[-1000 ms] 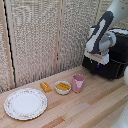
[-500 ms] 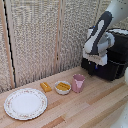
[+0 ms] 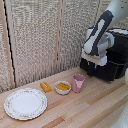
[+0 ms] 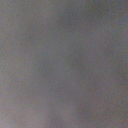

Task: Carefully navigate your gripper to the air fryer's handle. Confidently seize the handle using your gripper. Gradually bring the handle toward yourself to access the air fryer.

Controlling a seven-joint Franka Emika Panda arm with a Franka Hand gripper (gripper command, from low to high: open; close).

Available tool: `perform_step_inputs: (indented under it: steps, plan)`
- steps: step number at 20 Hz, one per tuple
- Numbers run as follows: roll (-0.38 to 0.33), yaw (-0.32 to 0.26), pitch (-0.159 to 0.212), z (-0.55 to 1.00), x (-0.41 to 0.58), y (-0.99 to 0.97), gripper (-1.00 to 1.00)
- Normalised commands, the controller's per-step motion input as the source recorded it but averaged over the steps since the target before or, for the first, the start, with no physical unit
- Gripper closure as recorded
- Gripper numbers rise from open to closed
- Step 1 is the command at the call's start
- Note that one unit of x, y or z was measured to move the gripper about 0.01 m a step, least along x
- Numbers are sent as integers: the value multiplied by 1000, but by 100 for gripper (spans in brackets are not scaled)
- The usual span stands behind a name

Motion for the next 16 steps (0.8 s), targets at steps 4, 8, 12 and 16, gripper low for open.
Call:
perform_step_inputs:
  steps: [4, 8, 12, 16]
  plan:
    - [27, -96, 35, -476, 289, 863, 100]
    - [34, -95, 28, -478, 350, 821, 100]
    - [39, -99, 31, -293, 335, 783, 100]
    - [10, -84, -8, -58, 167, 422, -100]
